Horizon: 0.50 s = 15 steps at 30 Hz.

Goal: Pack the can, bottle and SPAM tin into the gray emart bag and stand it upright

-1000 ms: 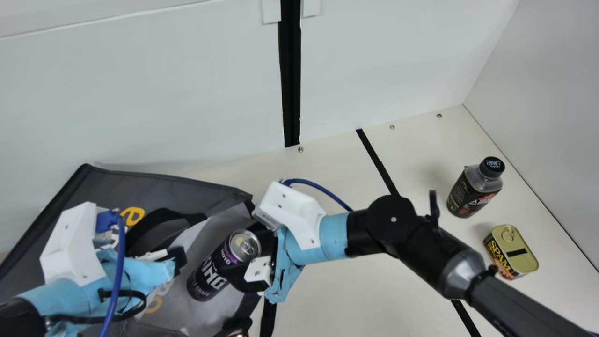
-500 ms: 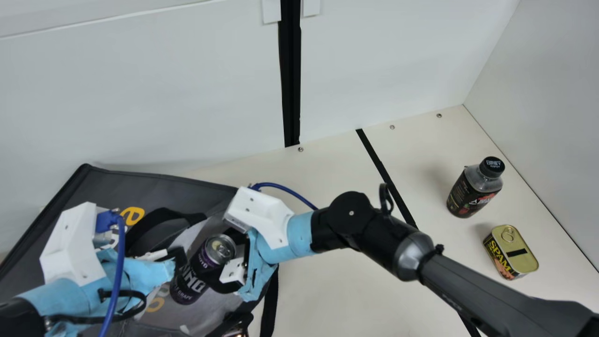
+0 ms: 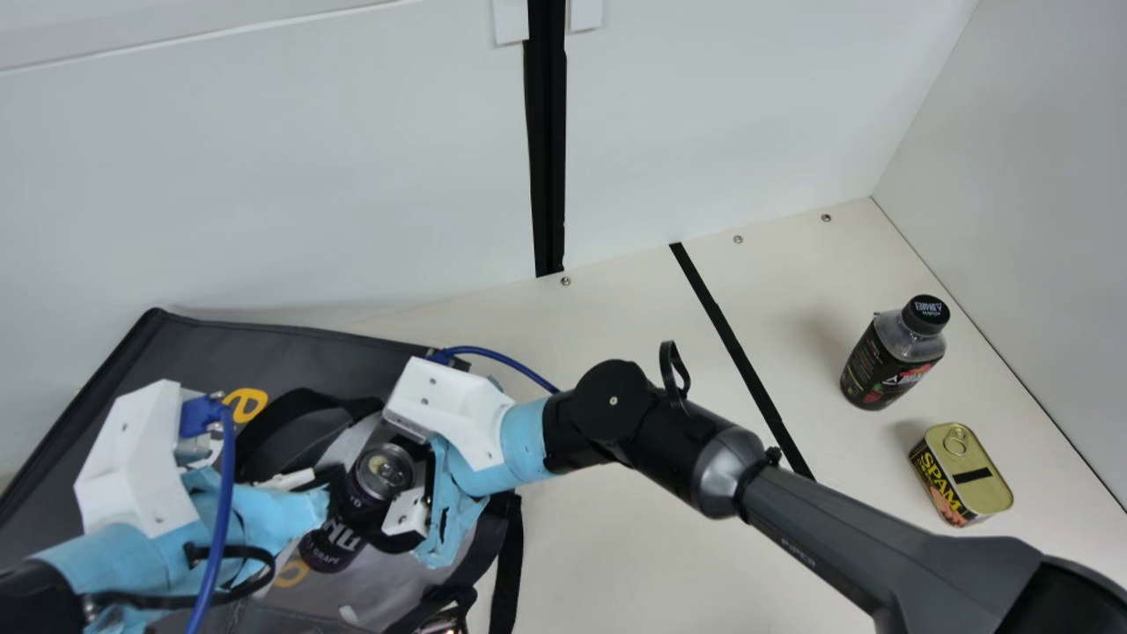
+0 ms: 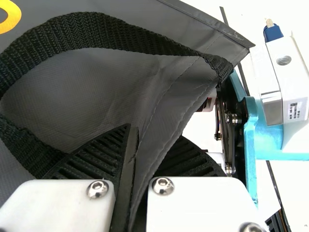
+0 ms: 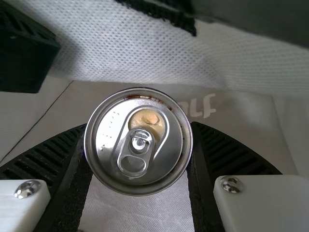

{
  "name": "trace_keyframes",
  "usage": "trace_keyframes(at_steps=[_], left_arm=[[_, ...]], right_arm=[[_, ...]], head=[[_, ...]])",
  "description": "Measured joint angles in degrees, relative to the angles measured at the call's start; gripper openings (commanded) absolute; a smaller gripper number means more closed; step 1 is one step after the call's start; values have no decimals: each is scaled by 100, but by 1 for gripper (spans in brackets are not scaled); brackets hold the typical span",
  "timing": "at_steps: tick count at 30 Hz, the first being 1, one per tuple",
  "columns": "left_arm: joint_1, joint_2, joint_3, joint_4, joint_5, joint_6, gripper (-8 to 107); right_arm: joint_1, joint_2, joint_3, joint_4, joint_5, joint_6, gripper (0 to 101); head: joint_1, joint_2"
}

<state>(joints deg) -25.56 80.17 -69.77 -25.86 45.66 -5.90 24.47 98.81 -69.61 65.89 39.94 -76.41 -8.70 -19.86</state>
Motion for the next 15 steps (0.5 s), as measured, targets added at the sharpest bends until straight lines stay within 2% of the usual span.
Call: trace_keyframes(at_steps=[15], left_arm=[[0,0,0,0,0,0,-8]], right_arm=[[101,-304,185,-216,-146,103,94]], head=[[0,-9]])
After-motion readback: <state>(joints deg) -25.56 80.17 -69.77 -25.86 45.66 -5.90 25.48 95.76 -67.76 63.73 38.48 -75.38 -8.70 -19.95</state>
